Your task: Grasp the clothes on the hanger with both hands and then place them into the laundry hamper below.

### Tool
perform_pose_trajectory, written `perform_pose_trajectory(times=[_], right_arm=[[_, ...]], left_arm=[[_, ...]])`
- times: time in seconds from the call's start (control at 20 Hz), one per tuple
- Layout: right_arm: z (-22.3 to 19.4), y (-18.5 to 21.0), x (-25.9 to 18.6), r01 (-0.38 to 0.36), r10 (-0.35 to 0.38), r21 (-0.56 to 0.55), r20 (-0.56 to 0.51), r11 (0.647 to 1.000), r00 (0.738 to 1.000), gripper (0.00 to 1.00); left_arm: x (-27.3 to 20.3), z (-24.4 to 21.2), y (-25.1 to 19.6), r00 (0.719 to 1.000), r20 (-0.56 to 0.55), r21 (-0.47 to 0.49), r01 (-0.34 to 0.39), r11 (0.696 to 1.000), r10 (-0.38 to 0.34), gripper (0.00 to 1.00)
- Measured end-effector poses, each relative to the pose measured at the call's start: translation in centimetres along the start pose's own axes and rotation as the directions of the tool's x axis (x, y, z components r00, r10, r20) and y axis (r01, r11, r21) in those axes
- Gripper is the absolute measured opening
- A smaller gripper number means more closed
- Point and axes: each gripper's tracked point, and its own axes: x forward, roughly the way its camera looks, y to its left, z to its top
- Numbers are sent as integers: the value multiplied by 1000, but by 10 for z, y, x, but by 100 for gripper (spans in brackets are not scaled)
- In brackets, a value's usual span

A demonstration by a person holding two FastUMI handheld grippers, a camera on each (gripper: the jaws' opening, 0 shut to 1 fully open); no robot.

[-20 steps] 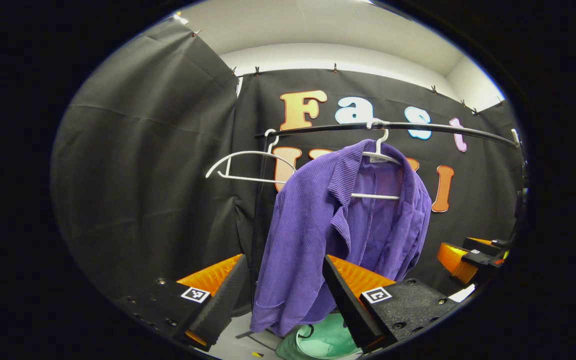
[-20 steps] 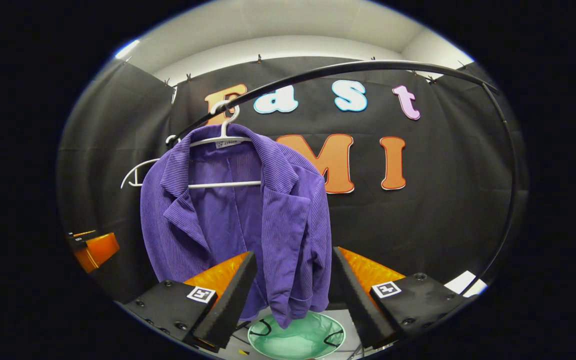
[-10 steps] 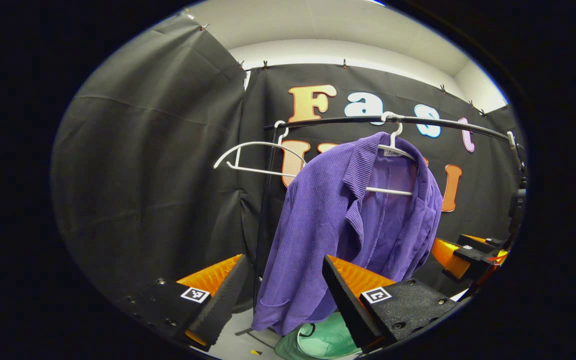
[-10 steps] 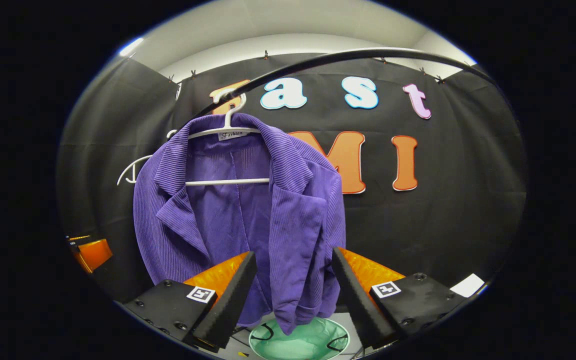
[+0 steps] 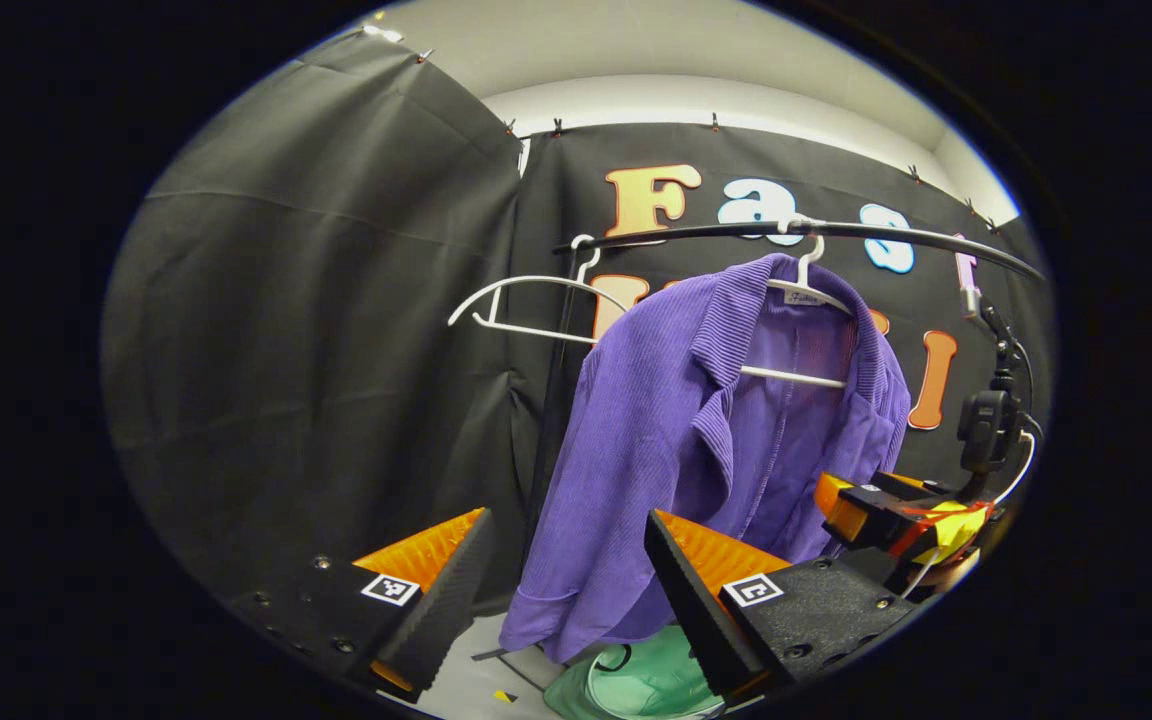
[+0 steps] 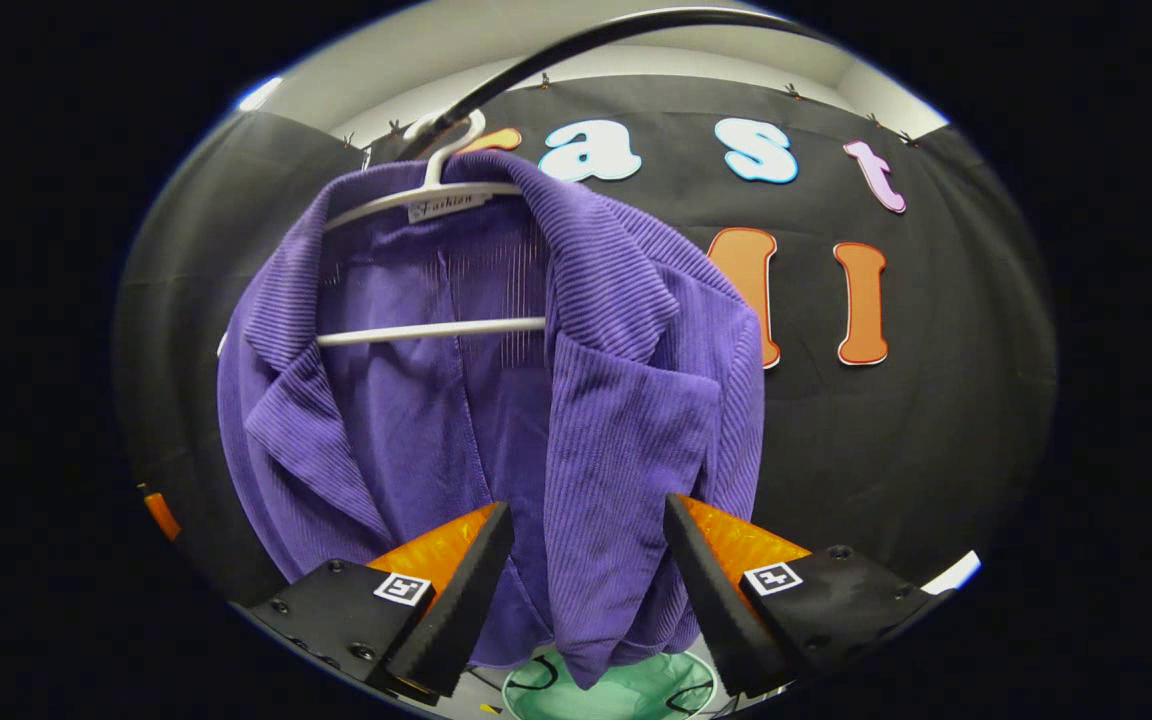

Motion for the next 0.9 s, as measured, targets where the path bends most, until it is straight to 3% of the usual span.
perform_pose_trajectory(times=[0.1, 0.15, 0.2, 0.3, 0.35, 0.45, 0.55, 0.6, 0.9], right_arm=[[-3, 1, 14, -8, 9, -15, 6, 1000, 1000, 94], [-5, 2, 20, -10, 10, -22, 5, 1000, 1000, 83], [-7, 3, 25, -16, 16, -20, 5, 1000, 1000, 86], [-11, 5, 33, -42, 42, 5, -10, 999, 999, 69], [-11, 5, 35, -62, 63, 19, -17, 998, 998, 68], [-12, 3, 38, -90, 91, 43, -20, 995, 996, 51], [-11, -3, 40, -103, 105, 66, -24, 993, 994, 21], [-11, -1, 39, -127, 130, 83, -27, 988, 991, 14], [-8, -3, 31, -224, 229, 114, -40, 968, 973, 13]], left_arm=[[-2, 1, -1, 1000, 7, 10, -12, 1000, 12, 92], [-3, 3, -1, 1000, 12, 20, -20, 1000, 20, 92], [-3, 3, 0, 999, 16, 27, -34, 999, 34, 92], [-2, 2, -3, 999, 13, 24, -46, 999, 46, 92], [0, 2, -6, 999, 11, 19, -45, 999, 45, 95], [5, 2, -15, 999, 17, 29, -44, 999, 44, 92], [11, 3, -27, 999, 29, 48, -32, 998, 31, 92], [15, 3, -34, 999, 32, 51, -22, 998, 21, 92], [52, 1, -64, 999, 33, 59, 21, 998, -23, 95]])
